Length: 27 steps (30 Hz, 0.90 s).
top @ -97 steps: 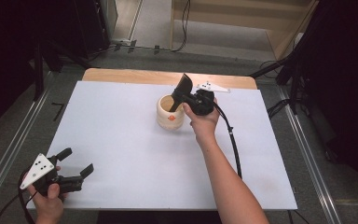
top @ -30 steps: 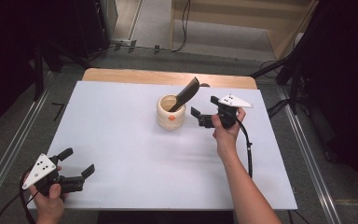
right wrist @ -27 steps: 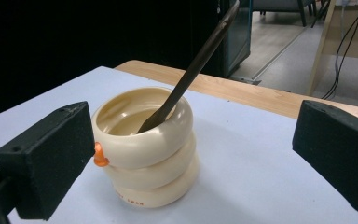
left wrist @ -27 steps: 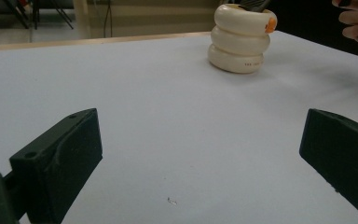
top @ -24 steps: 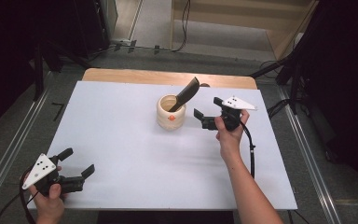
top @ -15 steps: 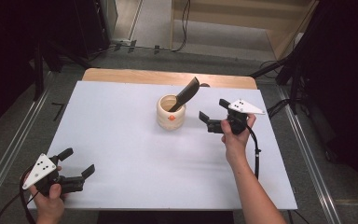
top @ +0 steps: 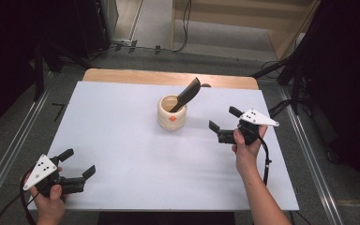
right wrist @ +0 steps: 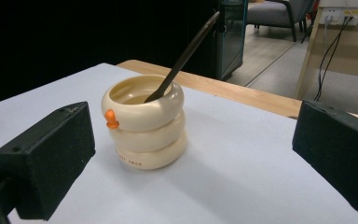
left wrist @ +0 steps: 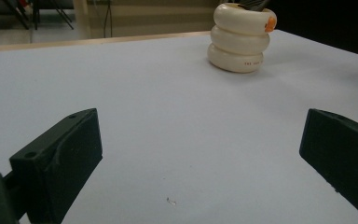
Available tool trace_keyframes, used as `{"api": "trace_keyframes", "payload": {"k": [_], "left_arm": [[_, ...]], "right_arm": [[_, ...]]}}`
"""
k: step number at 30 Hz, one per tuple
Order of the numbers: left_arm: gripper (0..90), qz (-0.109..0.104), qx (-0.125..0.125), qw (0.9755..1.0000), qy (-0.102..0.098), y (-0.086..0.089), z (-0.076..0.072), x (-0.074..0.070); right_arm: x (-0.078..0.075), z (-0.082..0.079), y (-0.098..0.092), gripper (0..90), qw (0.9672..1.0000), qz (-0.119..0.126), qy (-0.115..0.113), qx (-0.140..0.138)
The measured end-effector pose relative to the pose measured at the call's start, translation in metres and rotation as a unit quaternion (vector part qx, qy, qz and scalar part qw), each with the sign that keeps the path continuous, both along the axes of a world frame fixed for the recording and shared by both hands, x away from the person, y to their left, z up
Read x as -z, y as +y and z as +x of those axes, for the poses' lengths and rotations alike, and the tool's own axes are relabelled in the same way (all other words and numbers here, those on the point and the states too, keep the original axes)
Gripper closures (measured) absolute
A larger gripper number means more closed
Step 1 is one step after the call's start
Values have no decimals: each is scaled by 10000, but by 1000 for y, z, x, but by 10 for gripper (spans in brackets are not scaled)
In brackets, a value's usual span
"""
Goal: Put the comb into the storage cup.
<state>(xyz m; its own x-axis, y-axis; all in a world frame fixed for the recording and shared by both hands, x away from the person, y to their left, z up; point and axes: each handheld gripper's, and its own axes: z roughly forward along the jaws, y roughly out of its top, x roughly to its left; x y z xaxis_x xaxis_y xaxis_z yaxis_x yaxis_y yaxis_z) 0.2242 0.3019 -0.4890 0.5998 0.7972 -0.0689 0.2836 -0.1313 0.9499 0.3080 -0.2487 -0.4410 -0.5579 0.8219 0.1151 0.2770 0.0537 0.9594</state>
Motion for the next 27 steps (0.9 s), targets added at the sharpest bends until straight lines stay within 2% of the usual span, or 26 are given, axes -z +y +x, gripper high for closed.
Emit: {"api": "trace_keyframes", "payload": {"k": [17,27], "left_arm": [[0,1,-35,10000,-3,0,0,0],[0,35,-31,10000,-11,0,0,0]], "right_arm": [[18,-35,-40,0,9997,-43,22,256],[32,-52,-55,0,9993,-23,82,367]]}}
